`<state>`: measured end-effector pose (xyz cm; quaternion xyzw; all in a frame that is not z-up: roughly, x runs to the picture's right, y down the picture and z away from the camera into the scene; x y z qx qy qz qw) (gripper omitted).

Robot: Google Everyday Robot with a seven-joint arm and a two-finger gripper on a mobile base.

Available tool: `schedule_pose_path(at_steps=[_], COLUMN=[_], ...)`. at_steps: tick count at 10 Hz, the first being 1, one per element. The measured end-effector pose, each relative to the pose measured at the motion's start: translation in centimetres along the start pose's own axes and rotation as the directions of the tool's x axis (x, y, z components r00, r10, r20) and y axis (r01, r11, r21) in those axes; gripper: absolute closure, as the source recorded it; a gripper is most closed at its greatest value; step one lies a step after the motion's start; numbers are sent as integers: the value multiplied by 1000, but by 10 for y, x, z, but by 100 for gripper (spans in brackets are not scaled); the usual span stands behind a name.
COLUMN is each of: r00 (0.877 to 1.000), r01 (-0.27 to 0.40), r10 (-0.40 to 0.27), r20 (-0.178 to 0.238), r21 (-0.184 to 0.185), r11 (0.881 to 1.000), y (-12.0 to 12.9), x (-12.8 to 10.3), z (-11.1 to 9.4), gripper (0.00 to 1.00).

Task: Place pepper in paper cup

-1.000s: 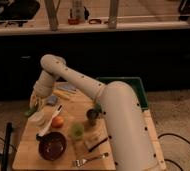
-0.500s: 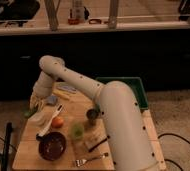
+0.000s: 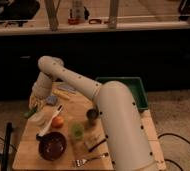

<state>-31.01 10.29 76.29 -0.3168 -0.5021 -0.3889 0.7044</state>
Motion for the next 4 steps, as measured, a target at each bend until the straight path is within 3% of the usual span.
schedule_pose_path(at_steps=[2,4], r00=[1000,1000], r01=[-6,-9], r10=[6,9], r20=[-7,-9], r21=[2,2], r11=[1000,1000], y=[1,0], x=[1,1], z=[-1,1], gripper=[63,40])
